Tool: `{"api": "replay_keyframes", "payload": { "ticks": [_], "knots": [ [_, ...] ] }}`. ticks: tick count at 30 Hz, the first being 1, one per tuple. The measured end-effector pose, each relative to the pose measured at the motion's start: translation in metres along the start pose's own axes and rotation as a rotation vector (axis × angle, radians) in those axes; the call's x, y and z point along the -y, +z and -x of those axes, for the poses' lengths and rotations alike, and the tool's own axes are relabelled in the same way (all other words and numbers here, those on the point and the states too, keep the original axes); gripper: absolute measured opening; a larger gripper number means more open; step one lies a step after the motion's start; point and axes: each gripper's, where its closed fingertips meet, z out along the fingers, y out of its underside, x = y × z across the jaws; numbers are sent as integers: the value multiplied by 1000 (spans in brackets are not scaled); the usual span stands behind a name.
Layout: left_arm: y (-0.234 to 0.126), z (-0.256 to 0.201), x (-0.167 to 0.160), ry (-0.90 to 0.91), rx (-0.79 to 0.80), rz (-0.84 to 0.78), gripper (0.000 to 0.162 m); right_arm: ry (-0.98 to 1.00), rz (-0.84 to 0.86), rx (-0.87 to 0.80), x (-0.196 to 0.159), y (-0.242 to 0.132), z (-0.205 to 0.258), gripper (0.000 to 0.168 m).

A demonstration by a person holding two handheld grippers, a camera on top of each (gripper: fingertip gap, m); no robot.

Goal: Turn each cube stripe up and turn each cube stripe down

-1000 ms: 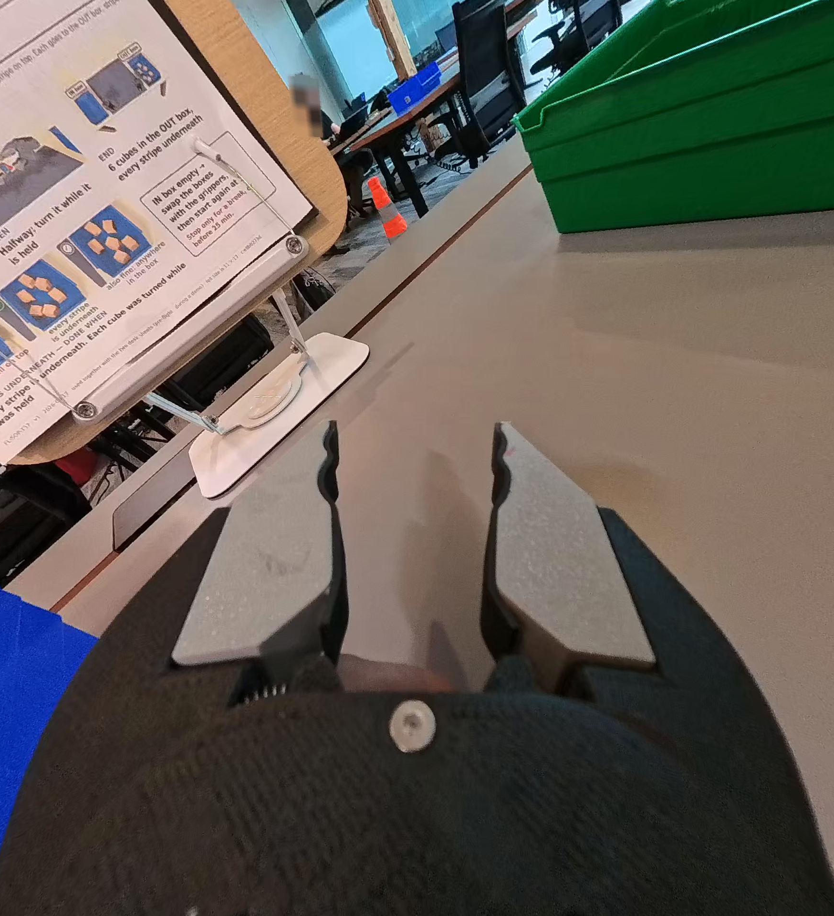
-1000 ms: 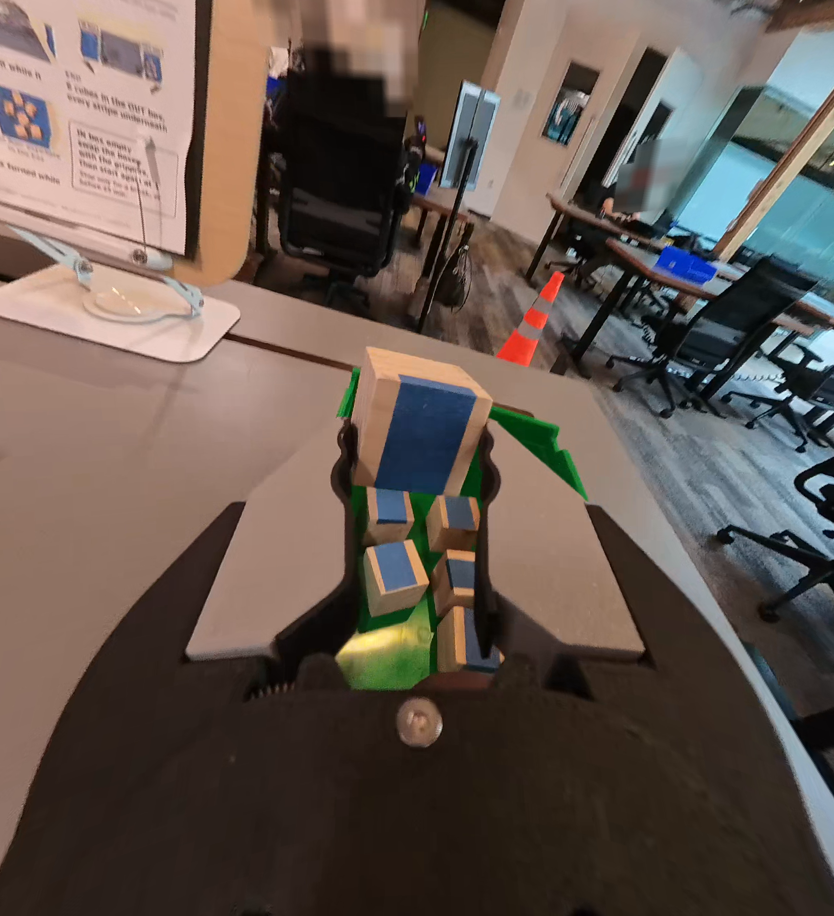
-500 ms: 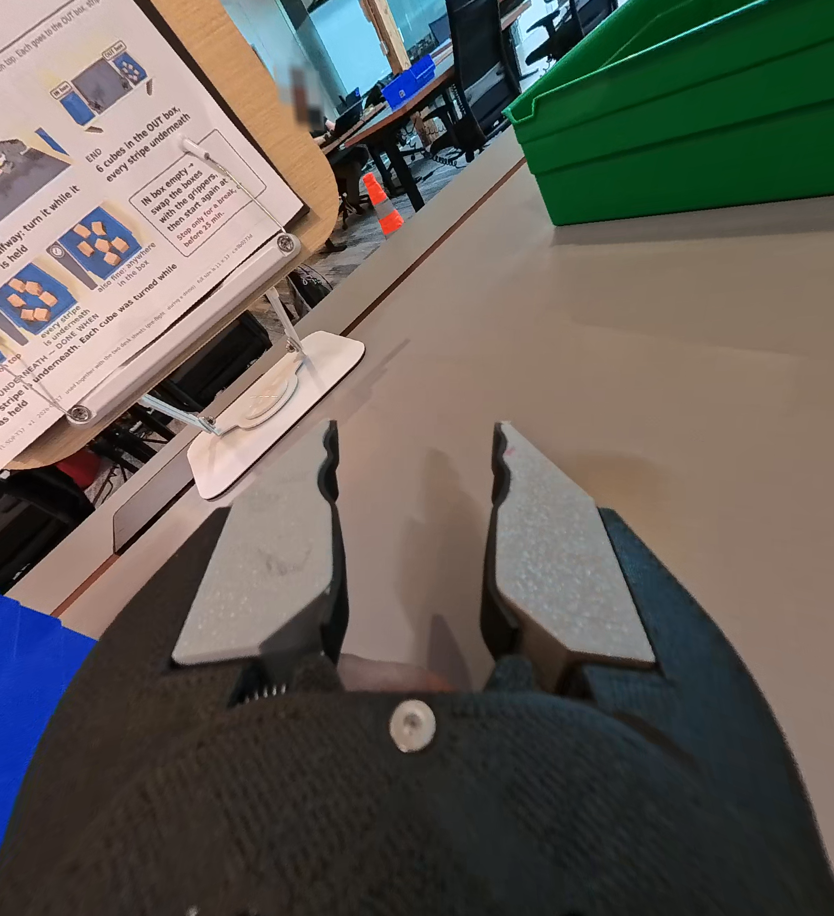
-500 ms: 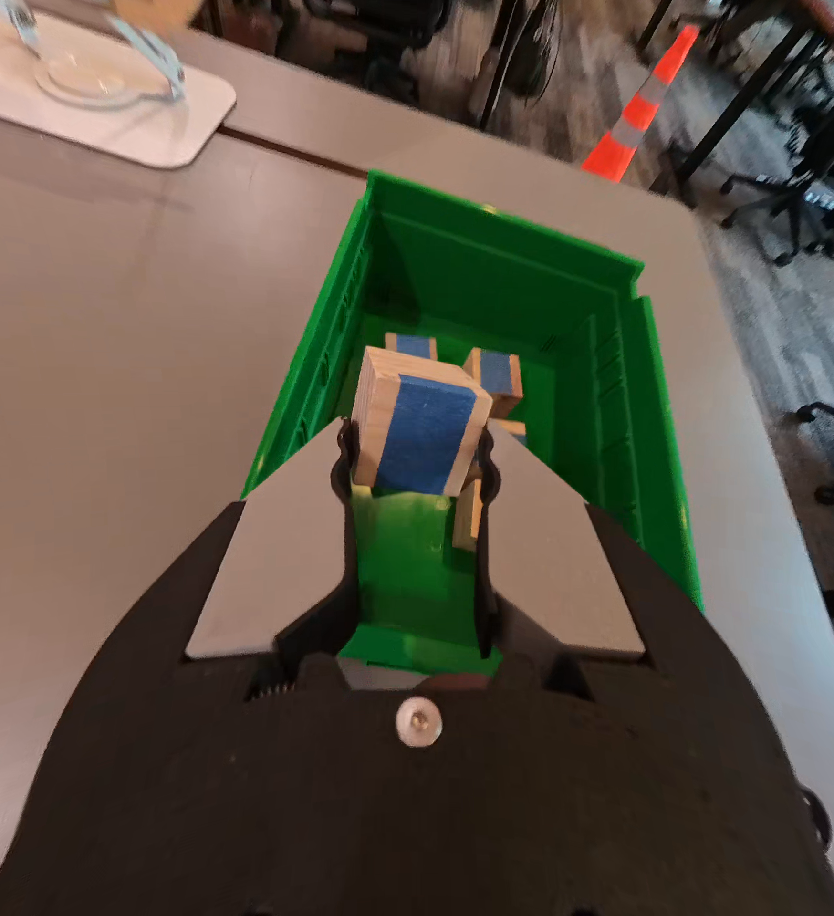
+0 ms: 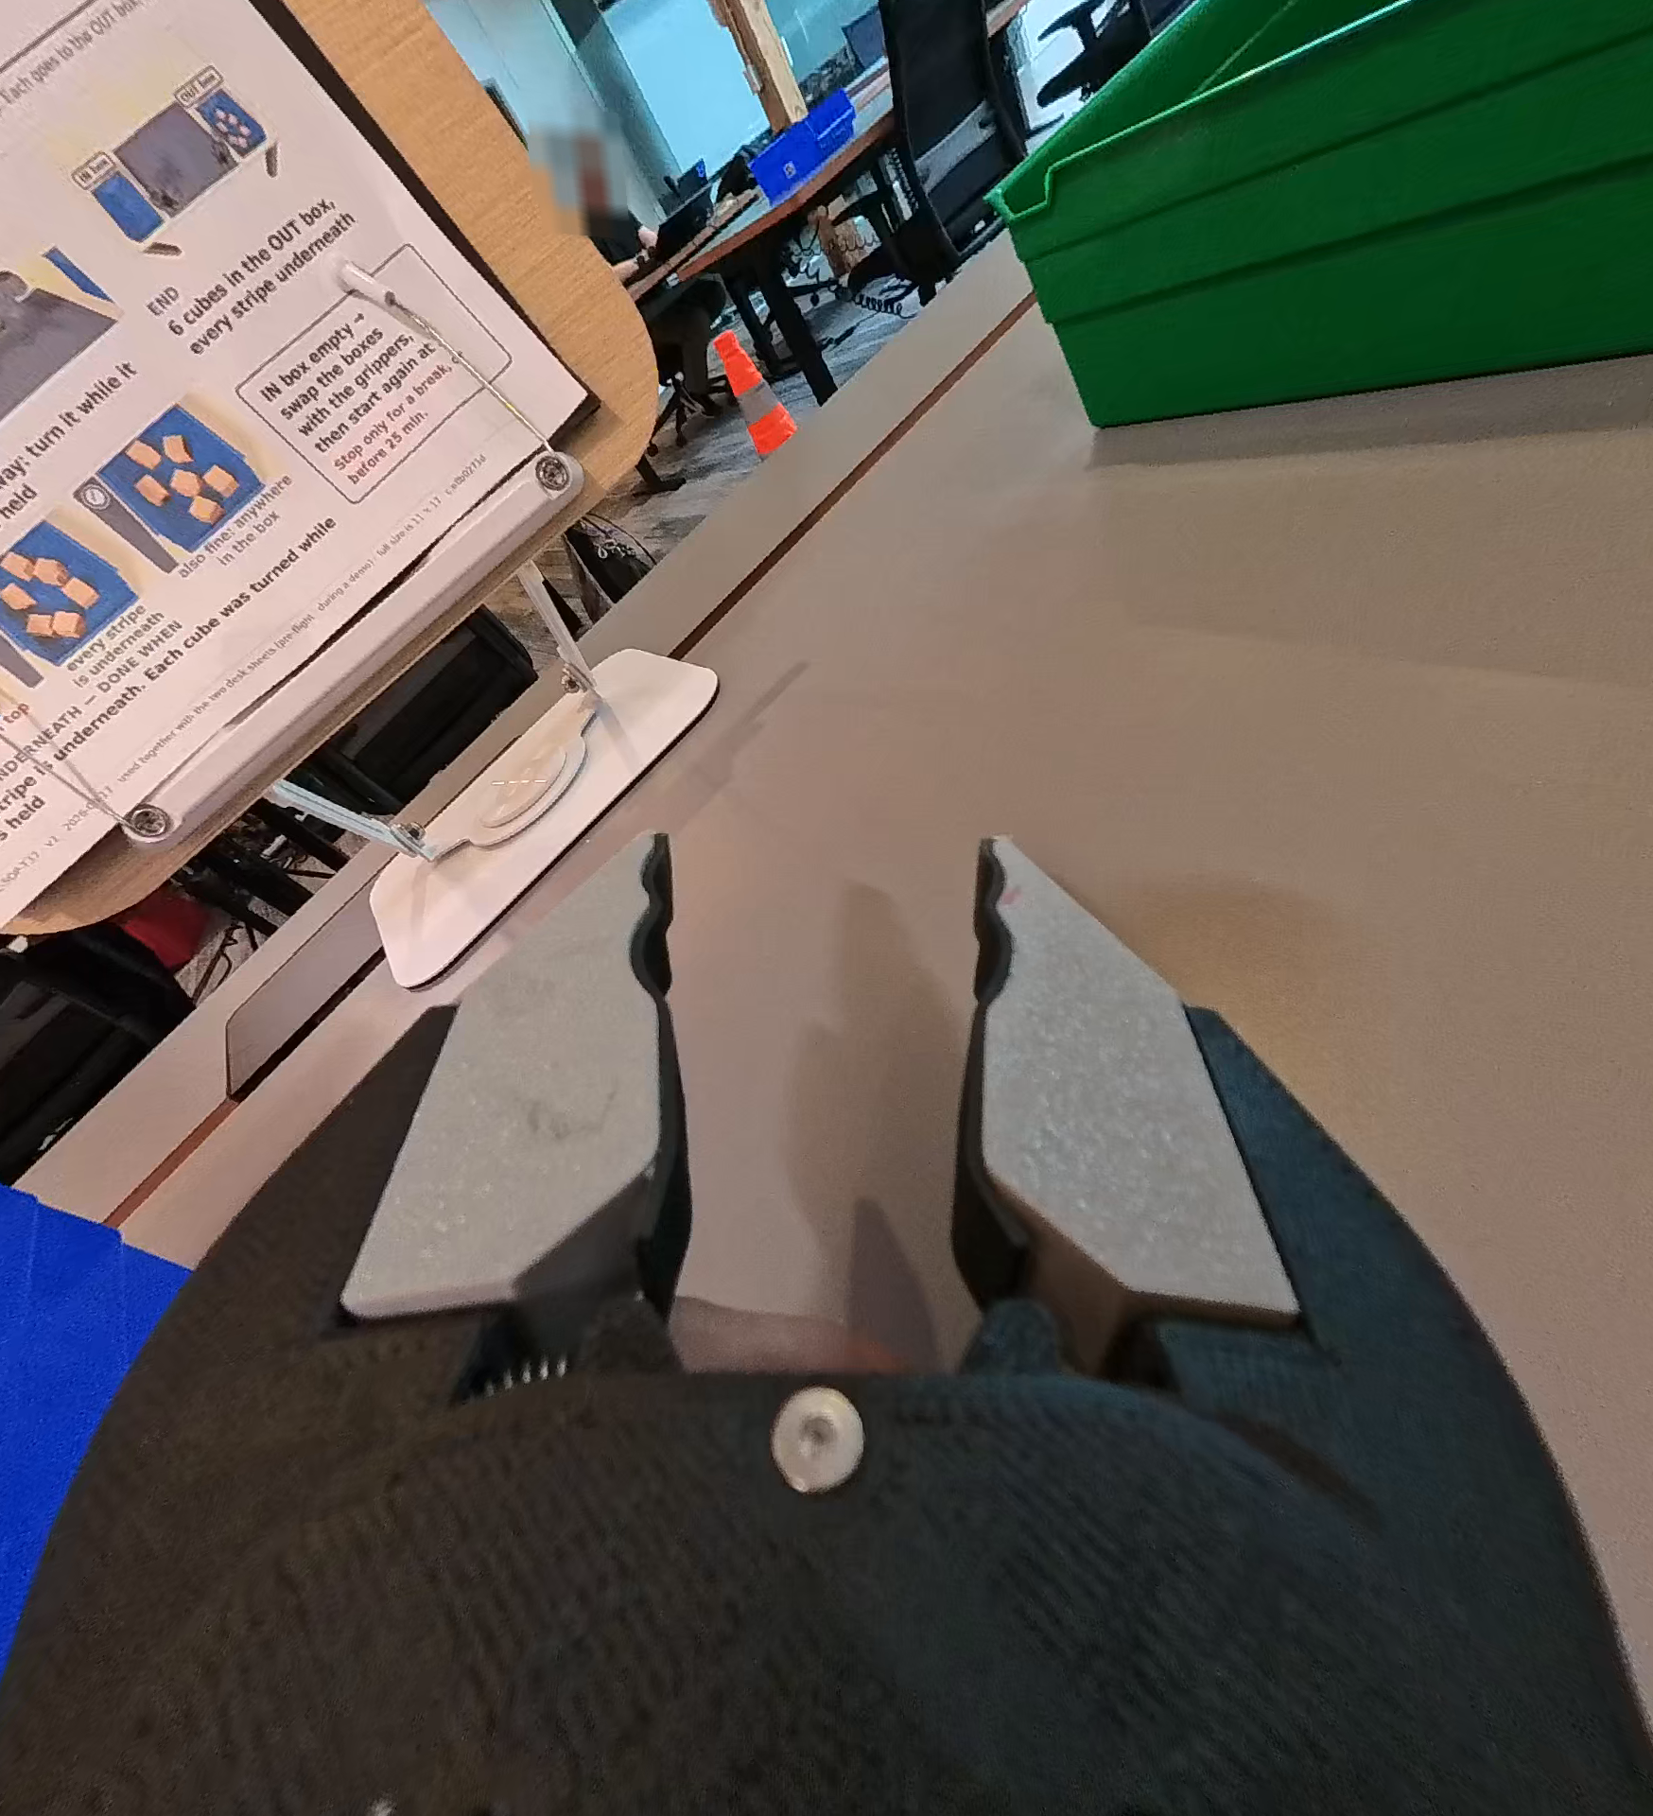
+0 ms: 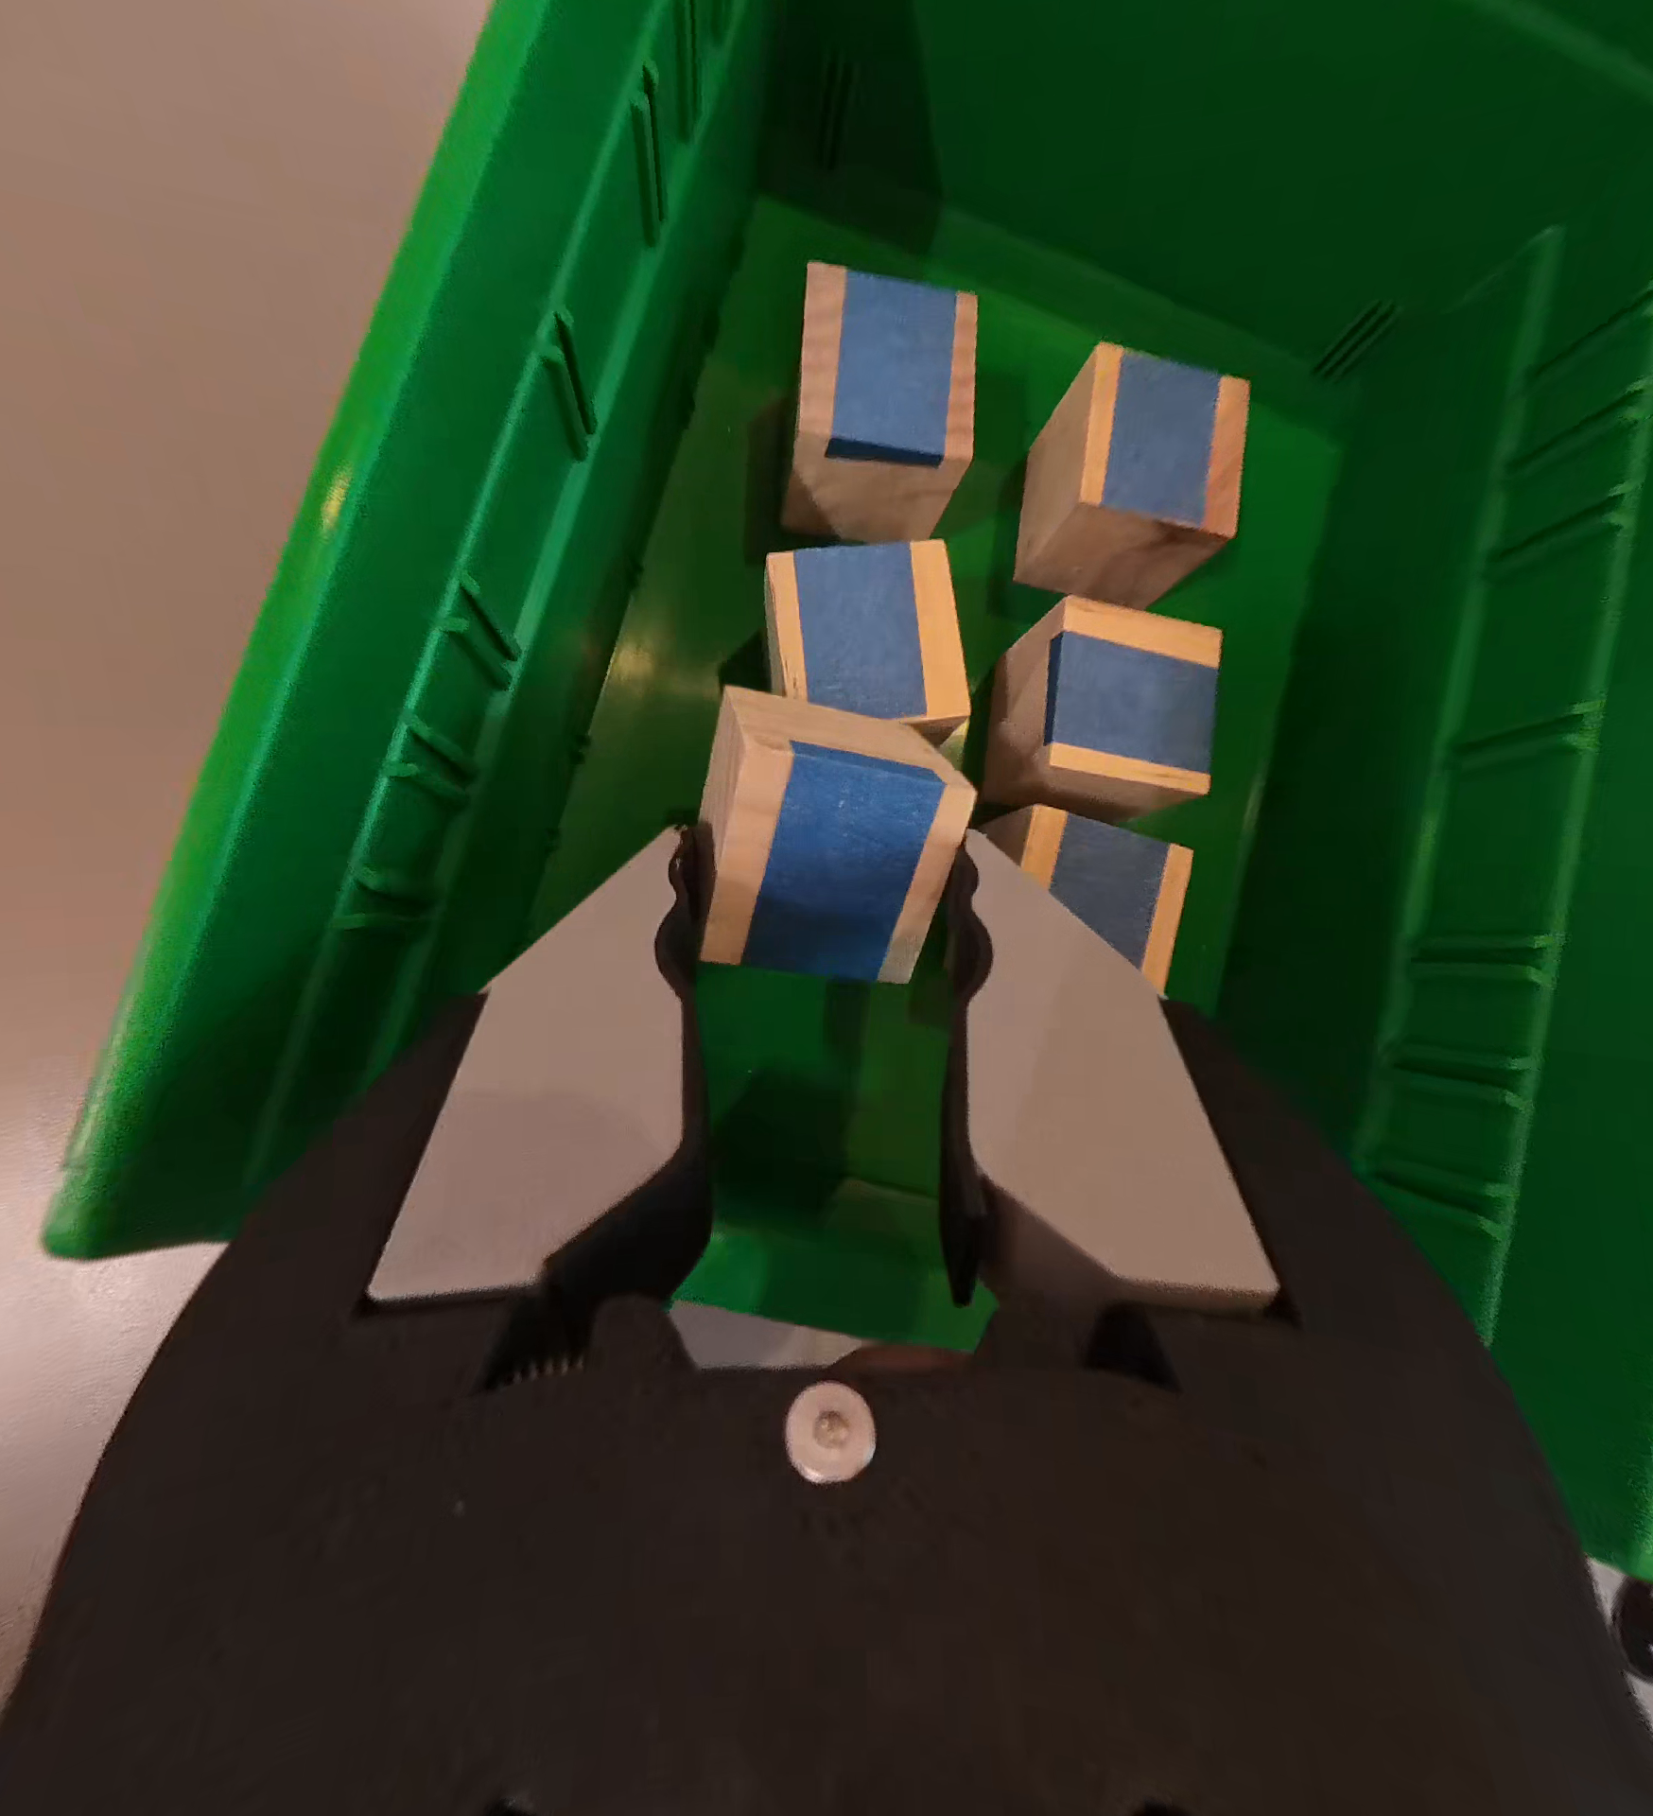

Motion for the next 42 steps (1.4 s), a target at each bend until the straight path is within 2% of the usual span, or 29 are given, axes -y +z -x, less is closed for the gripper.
{"api": "replay_keyframes", "payload": {
  "ticks": [8,18,22,28,31,36,42],
  "knots": [
    [0,1,0,-4,1,-1,60,1,71,20,-13,4,-1,47],
    [0,0,-1,-5,-1,4,60,-1,78,38,-12,13,2,46],
    [1,-2,-3,6,-6,11,60,-19,166,29,-28,28,-1,45],
    [0,0,-1,1,-1,4,60,-46,123,25,-19,20,2,45],
    [0,0,-1,4,-3,5,60,-38,121,-6,-19,19,-4,51],
    [-1,0,0,0,-1,1,60,6,0,5,1,-1,-6,60],
    [0,0,-1,3,-1,5,60,24,-266,93,43,-54,14,62]
  ]
}}
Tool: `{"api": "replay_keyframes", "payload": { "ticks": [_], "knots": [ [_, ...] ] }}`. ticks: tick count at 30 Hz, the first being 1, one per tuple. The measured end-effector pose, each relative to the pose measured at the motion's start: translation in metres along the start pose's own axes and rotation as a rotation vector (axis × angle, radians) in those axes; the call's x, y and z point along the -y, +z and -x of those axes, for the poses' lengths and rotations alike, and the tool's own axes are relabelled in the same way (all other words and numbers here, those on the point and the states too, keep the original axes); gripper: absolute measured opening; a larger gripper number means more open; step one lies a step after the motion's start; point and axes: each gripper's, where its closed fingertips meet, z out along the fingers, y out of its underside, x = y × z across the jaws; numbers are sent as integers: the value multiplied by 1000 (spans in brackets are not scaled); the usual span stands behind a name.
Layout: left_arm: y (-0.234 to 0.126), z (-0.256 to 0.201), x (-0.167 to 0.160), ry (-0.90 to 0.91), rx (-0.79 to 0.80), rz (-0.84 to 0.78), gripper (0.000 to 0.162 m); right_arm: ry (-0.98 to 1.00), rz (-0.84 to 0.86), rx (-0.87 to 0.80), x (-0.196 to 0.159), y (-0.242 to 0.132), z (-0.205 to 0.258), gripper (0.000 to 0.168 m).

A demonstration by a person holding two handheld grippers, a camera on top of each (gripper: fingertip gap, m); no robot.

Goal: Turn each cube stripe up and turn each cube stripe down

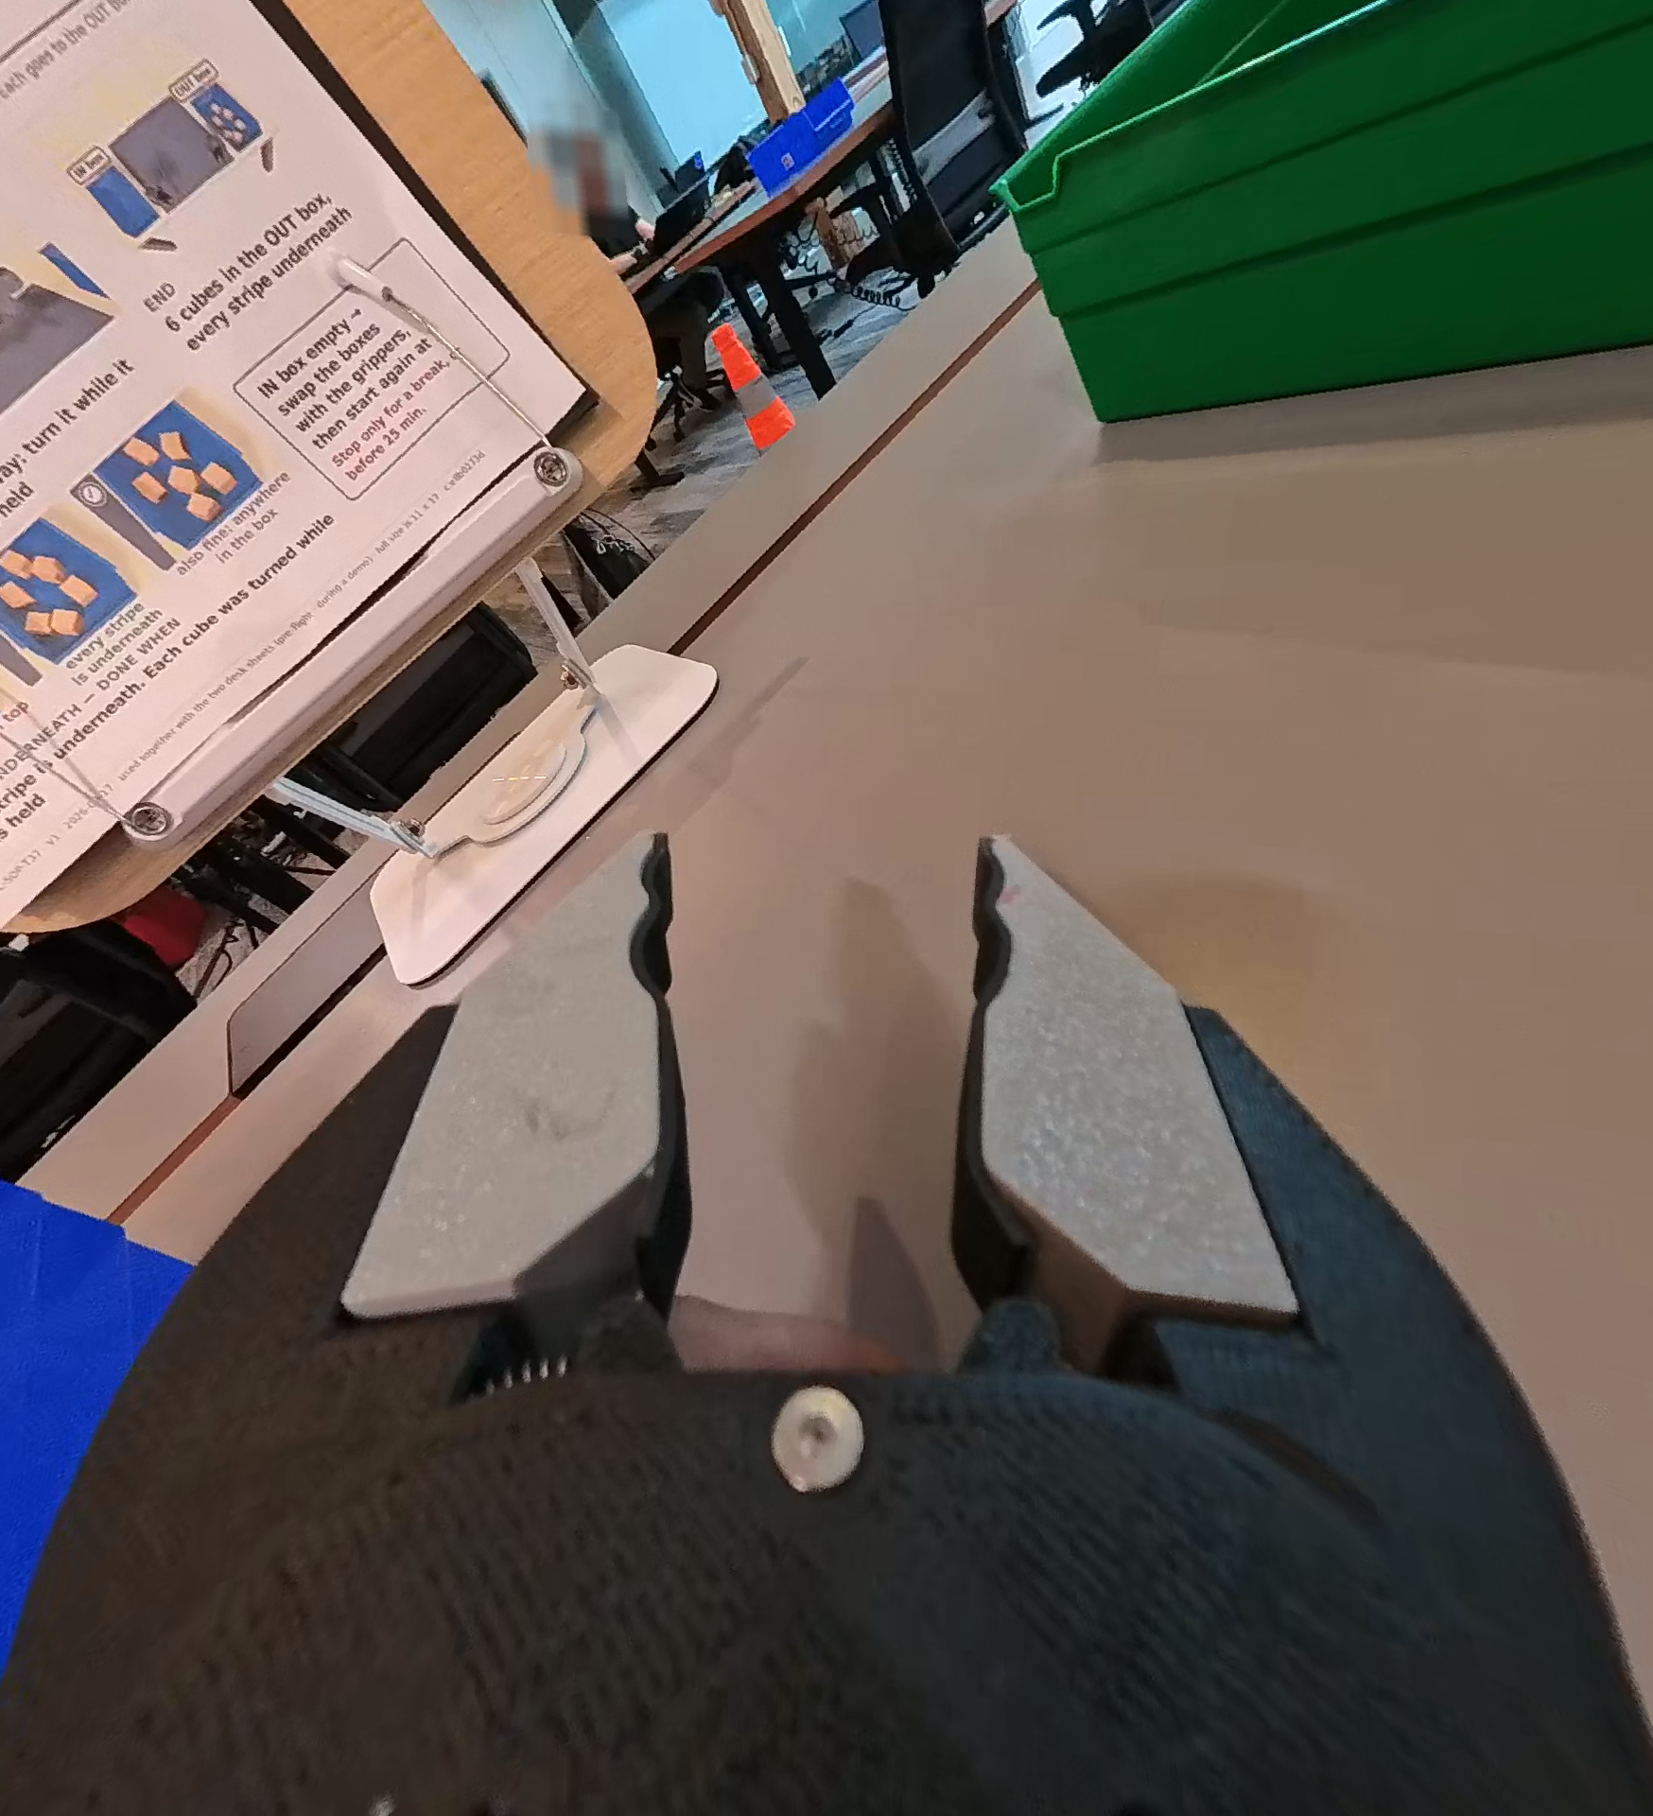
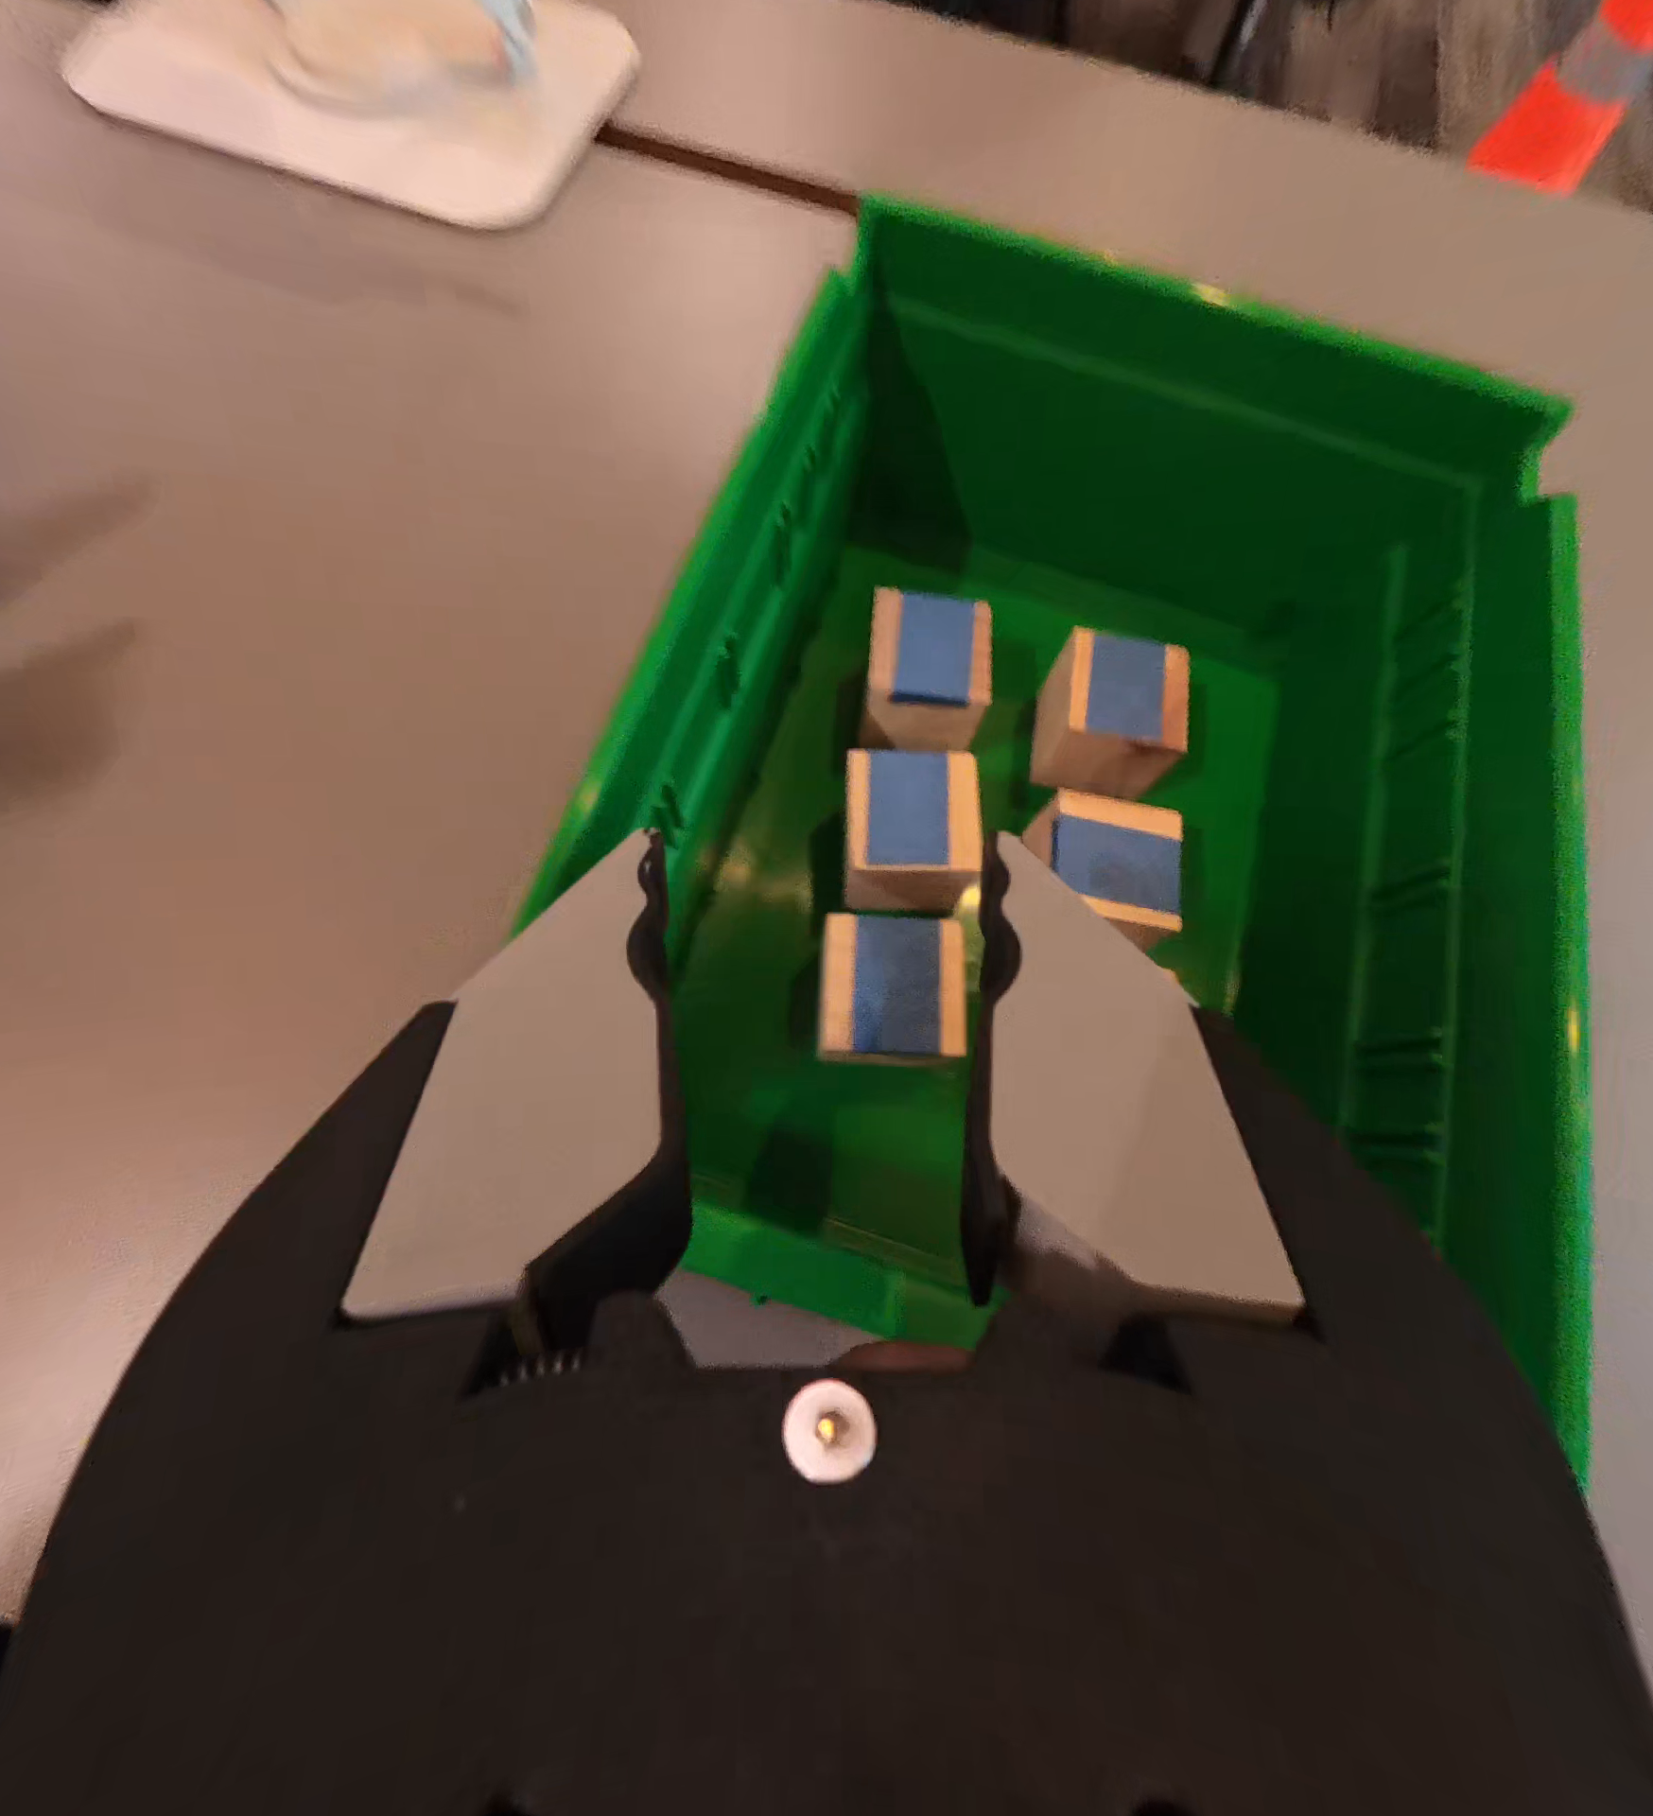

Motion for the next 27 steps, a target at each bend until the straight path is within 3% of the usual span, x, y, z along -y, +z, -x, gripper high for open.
{"api": "replay_keyframes", "payload": {
  "ticks": [7,14,16,18,22,27],
  "knots": [
    [1,0,-2,1,1,8,60,-54,4,100,6,-12,43,69],
    [0,1,-1,0,5,4,60,-105,234,74,-35,34,52,67],
    [-1,2,0,-2,8,1,60,-108,280,96,-45,44,58,60],
    [-2,3,1,-3,9,-1,60,-127,305,95,-49,50,62,41],
    [-2,3,0,21,25,7,60,-176,324,-45,-50,51,49,21],
    [-25,9,9,101,131,4,59,-146,309,-80,-49,52,46,16]
  ]
}}
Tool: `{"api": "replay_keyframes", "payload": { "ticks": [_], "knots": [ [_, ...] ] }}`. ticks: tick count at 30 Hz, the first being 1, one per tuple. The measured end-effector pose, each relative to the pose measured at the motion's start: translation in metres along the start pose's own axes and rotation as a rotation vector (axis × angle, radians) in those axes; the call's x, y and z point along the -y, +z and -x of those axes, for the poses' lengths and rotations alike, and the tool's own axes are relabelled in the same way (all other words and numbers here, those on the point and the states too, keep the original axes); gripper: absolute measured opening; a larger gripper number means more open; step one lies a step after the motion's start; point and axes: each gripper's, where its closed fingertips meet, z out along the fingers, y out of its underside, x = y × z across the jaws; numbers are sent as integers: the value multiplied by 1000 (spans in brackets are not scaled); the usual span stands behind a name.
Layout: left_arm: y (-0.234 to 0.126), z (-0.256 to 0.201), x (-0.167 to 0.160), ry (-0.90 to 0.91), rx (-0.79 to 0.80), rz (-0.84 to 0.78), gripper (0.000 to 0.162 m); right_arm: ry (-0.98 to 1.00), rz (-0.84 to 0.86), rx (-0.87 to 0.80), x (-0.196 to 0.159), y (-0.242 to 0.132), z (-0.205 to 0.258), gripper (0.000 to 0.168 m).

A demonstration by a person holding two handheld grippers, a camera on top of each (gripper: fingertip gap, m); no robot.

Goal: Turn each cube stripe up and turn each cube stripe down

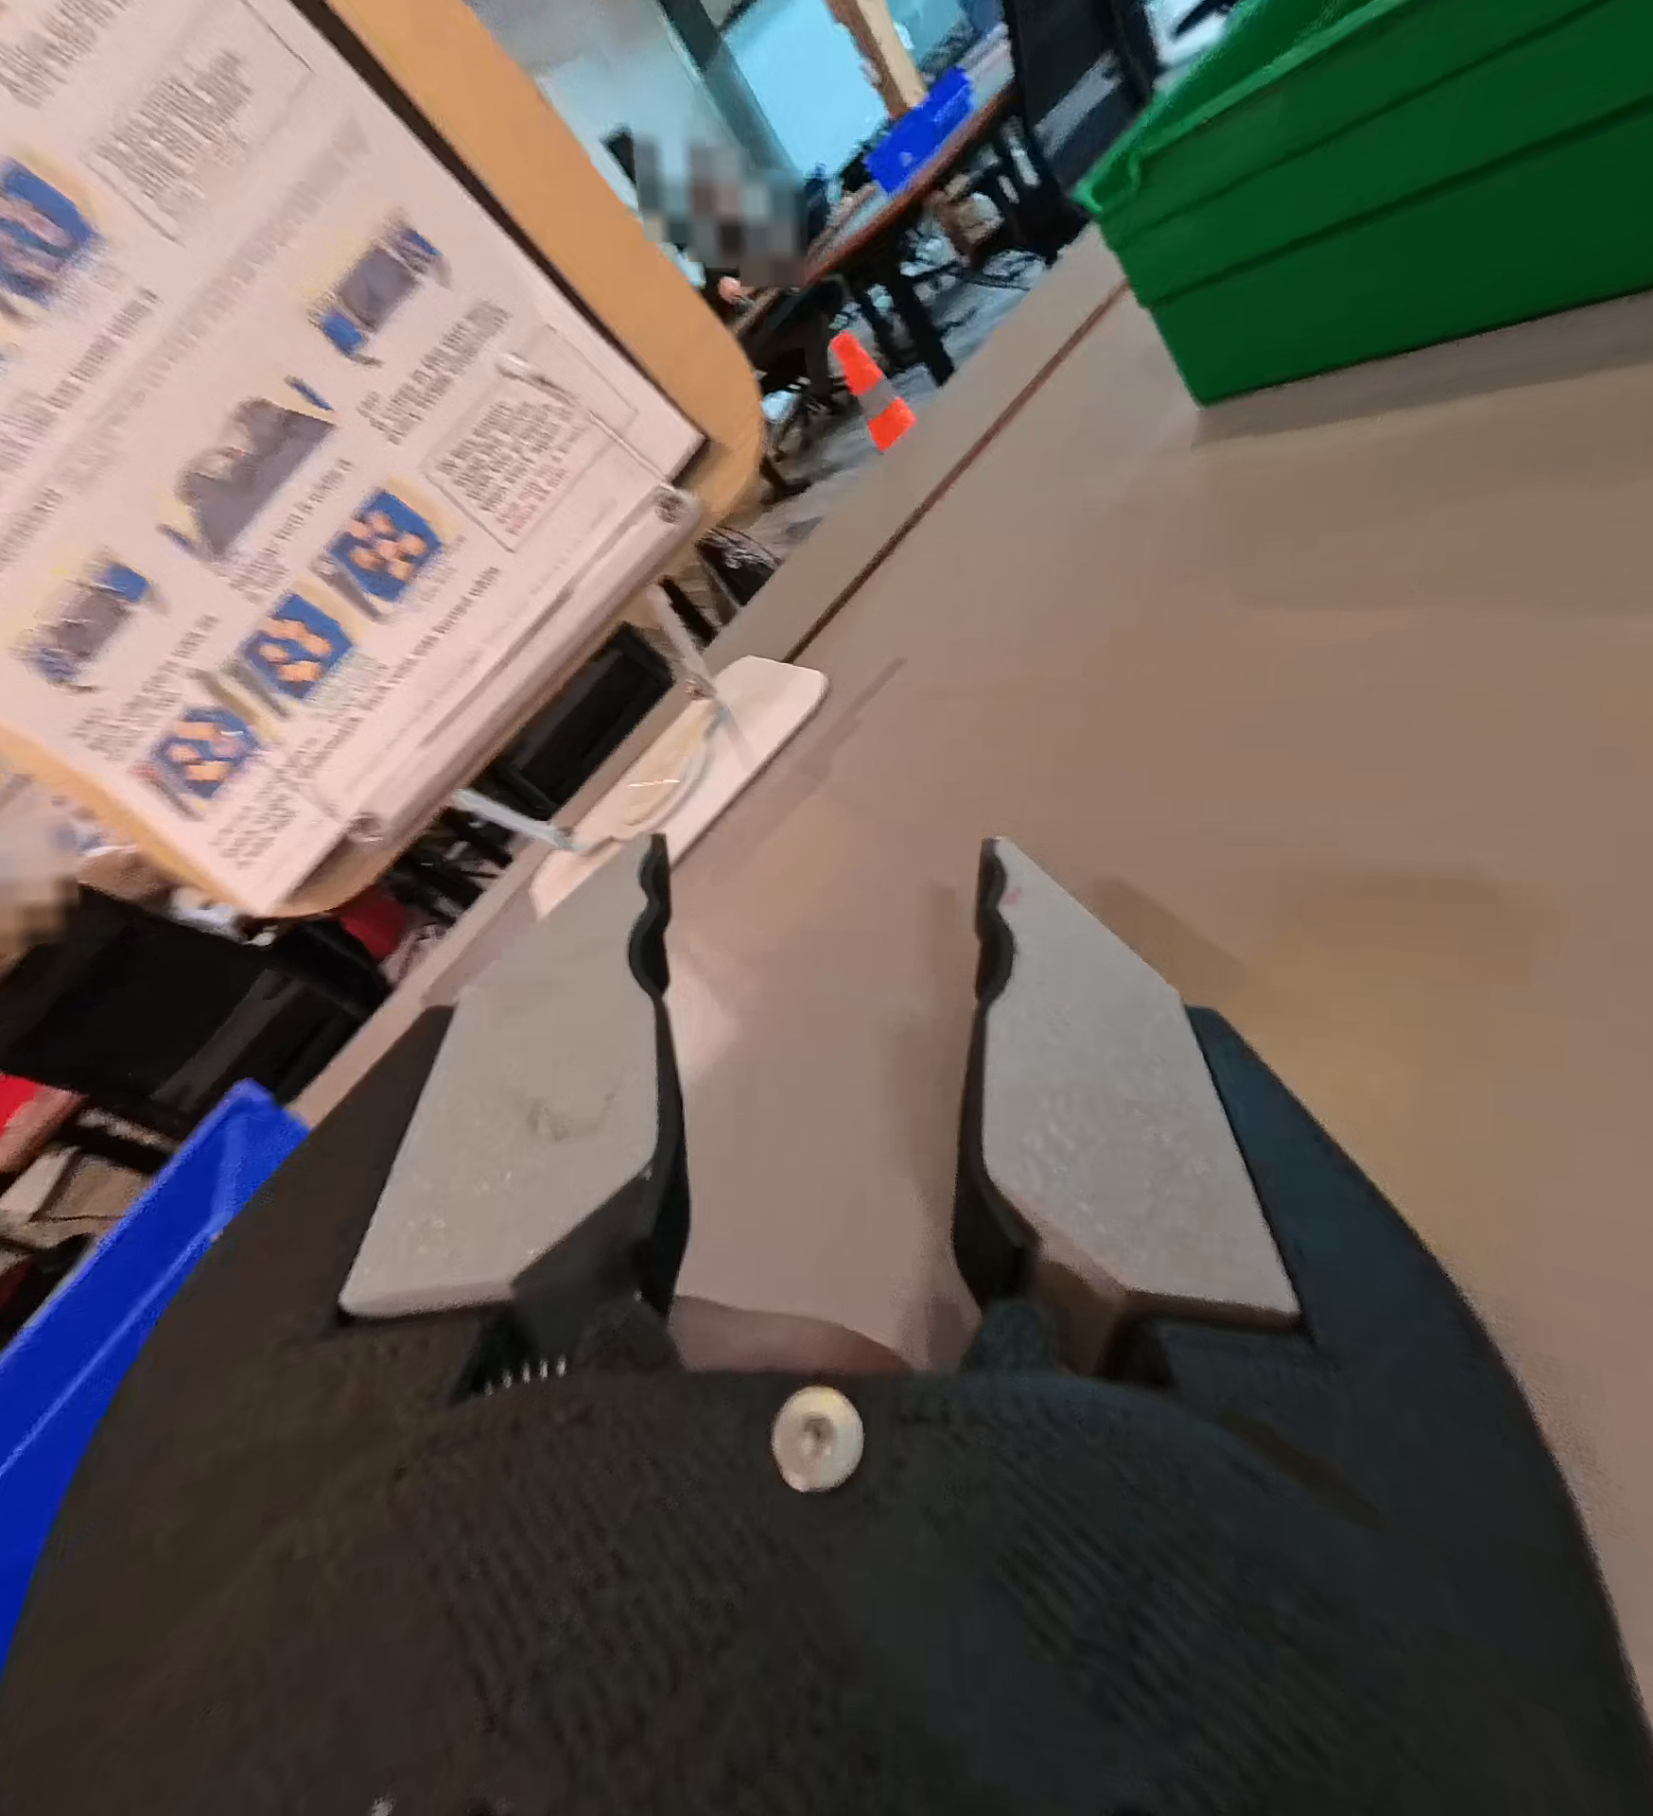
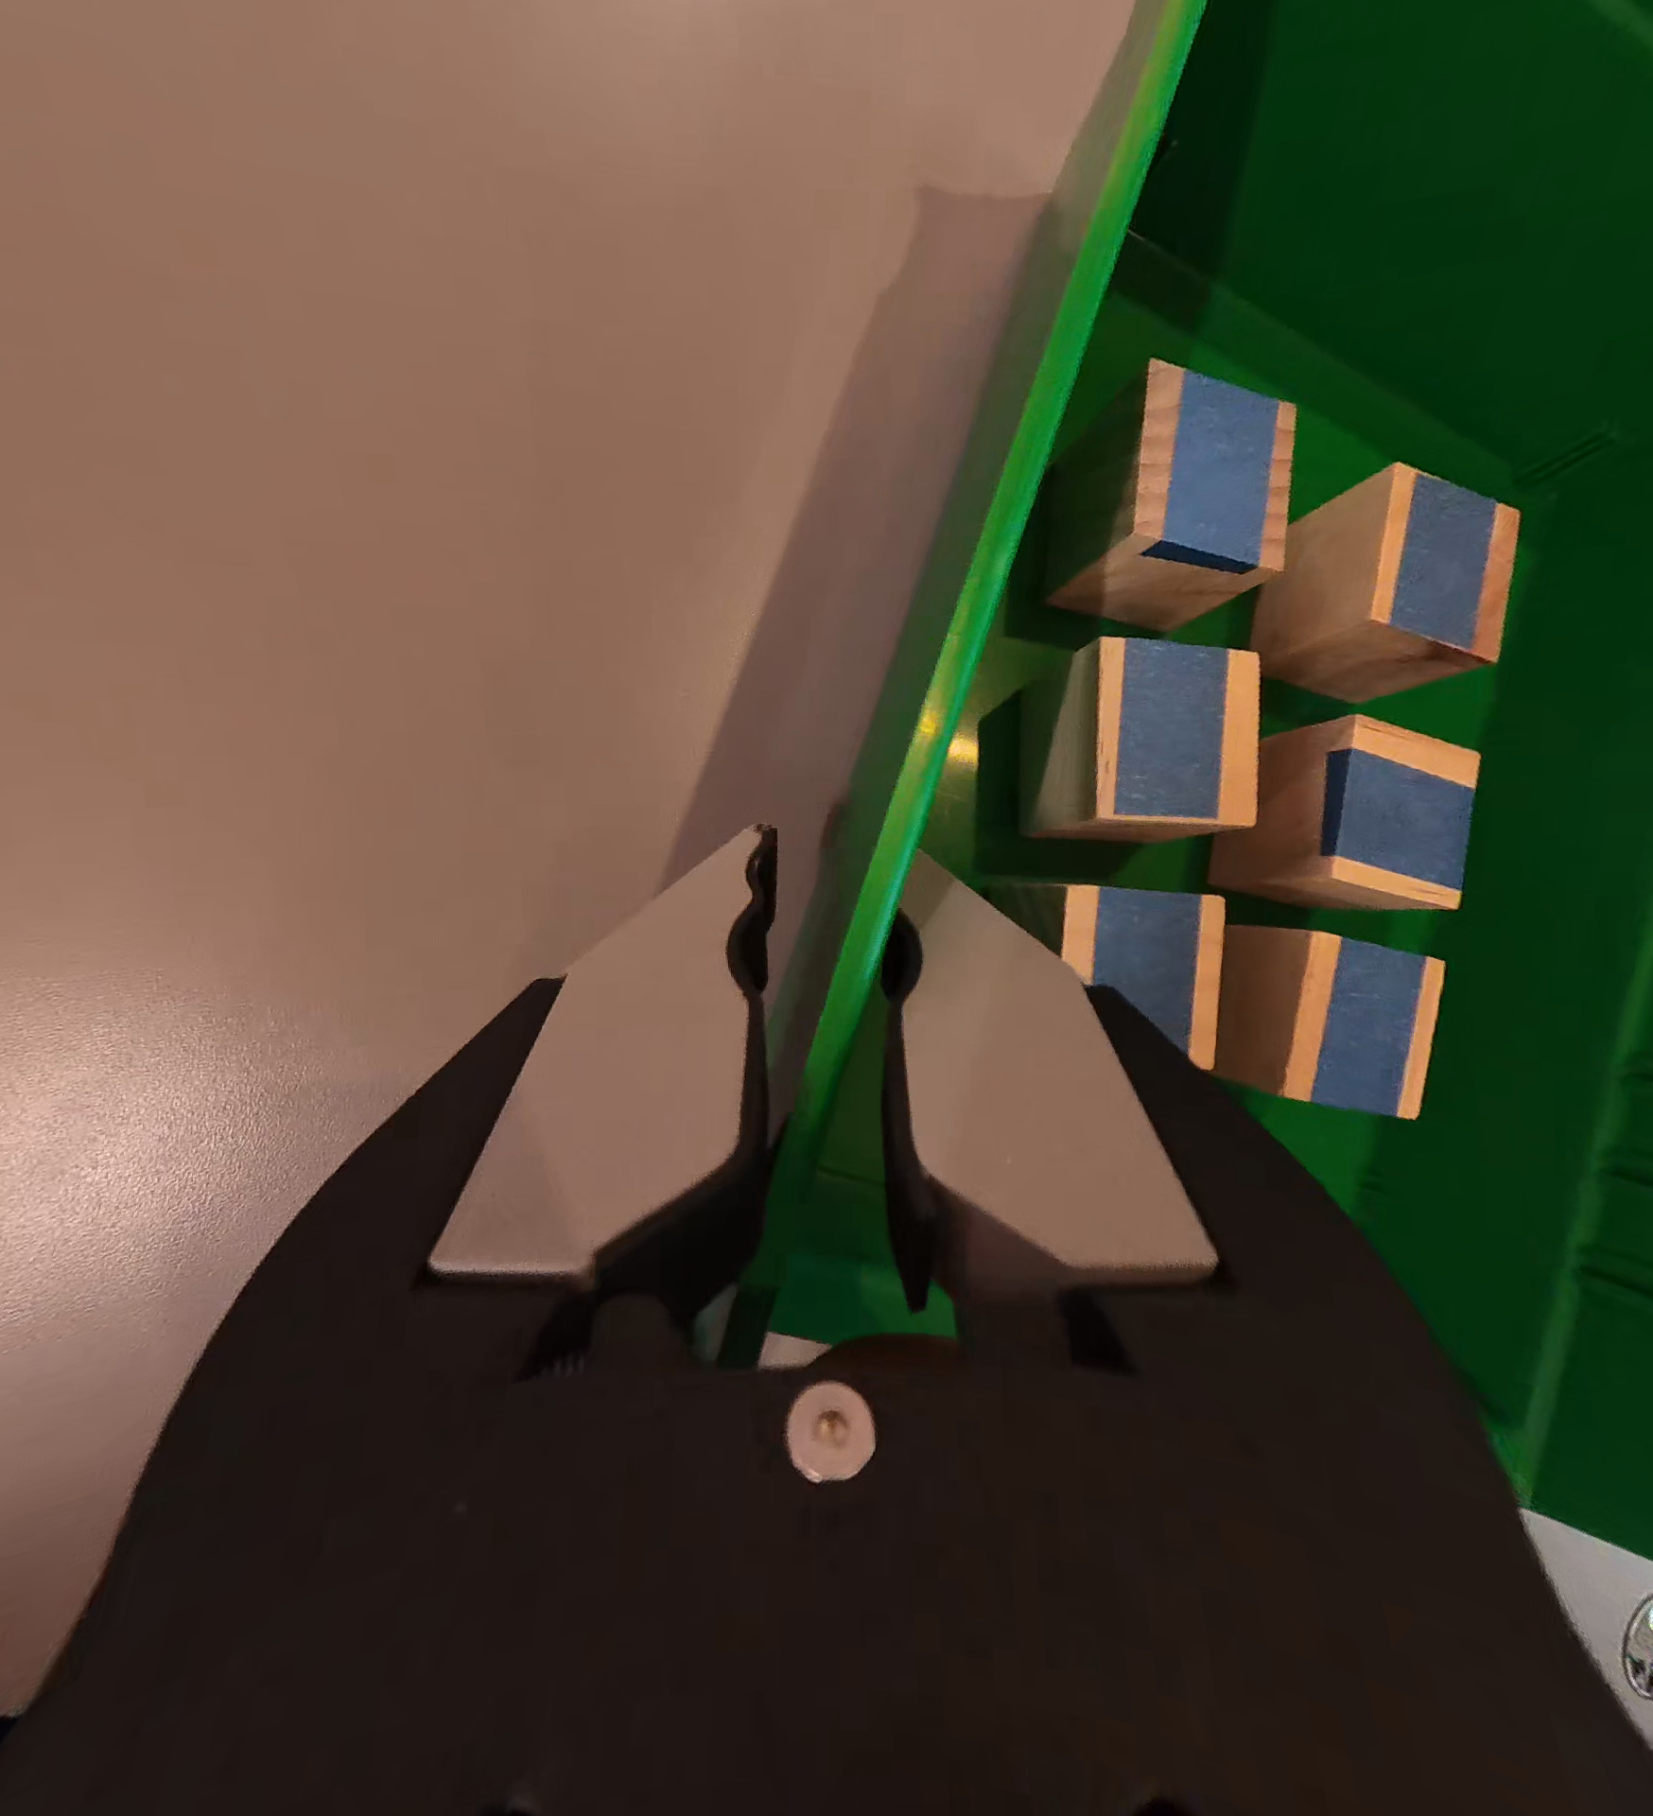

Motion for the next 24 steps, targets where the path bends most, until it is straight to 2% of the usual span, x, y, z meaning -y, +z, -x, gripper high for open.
{"api": "replay_keyframes", "payload": {
  "ticks": [3,5,8,12,14,16,18,20,21,23,24],
  "knots": [
    [-40,33,14,-39,157,-23,55,9,-2,6,0,0,0,16],
    [-70,57,12,-122,238,17,52,8,-3,6,0,0,0,16],
    [-103,78,-2,-202,259,114,54,8,-7,10,1,1,0,17],
    [-134,86,-30,-413,268,126,54,9,-13,18,1,1,1,18],
    [-140,86,-57,-488,296,156,55,10,-18,26,1,1,1,19],
    [-140,85,-80,-470,310,222,61,12,-19,29,1,1,2,20],
    [-142,94,-94,-432,391,243,61,11,-20,28,1,1,2,20],
    [-132,90,-106,-449,378,261,58,12,-20,29,2,1,2,20],
    [-125,85,-113,-456,341,293,51,11,-21,26,2,1,1,20],
    [-114,76,-112,-444,241,301,16,8,-21,17,2,1,0,18],
    [-111,77,-110,-436,227,294,16,12,-21,16,2,1,0,18]
  ]
}}
